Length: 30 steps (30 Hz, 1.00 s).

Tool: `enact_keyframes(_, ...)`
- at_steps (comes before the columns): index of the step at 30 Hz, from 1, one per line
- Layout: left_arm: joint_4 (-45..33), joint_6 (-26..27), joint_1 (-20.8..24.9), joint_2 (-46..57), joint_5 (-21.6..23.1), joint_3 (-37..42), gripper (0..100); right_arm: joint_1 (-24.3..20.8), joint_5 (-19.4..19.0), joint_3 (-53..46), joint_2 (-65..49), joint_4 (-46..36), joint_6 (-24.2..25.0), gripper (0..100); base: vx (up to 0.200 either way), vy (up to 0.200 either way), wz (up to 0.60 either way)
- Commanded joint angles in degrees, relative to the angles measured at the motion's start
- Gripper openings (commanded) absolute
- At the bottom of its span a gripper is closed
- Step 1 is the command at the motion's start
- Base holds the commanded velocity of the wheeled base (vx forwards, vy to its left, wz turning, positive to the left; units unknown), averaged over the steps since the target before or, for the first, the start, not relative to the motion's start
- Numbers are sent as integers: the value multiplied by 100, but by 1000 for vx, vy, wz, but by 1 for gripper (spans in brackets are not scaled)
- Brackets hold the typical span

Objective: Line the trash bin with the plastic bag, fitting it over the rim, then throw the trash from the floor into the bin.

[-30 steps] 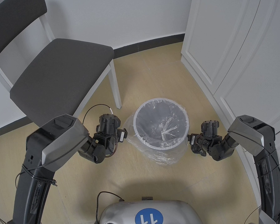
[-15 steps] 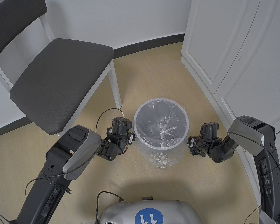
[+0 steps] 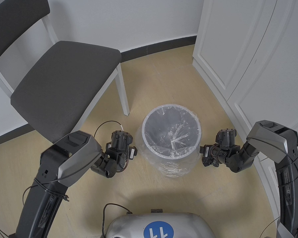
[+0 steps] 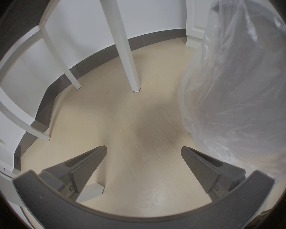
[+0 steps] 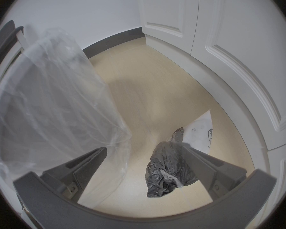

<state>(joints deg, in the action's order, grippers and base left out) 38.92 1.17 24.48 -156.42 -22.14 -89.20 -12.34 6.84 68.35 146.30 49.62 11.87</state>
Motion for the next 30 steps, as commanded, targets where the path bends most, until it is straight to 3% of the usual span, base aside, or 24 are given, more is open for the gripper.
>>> enact_keyframes(1,1601,-20,13,1289,52,2108,100,65,-297,-1096,-1209,215,-229,100,0,0,0)
enact_keyframes(6,2436,120,171,1931,52,3365,100,258,-306,-2203,-2132,1059,-528,100,0,0,0)
enact_keyframes(11,2743,393,171,2739,157,4226,100,328,-297,-3100,-3081,1349,-809,100,0,0,0)
enact_keyframes(15,2752,393,189,3267,271,4622,100,311,-236,-3311,-3547,1182,-906,100,0,0,0)
enact_keyframes(21,3148,358,584,4365,280,5677,100,232,-7,-3829,-5041,-391,-1064,100,0,0,0)
enact_keyframes(26,3244,358,839,4954,298,6283,100,144,19,-3961,-5630,-558,-1056,100,0,0,0)
enact_keyframes(30,3332,340,848,5297,289,6239,100,126,72,-4032,-6017,-558,-1064,100,0,0,0)
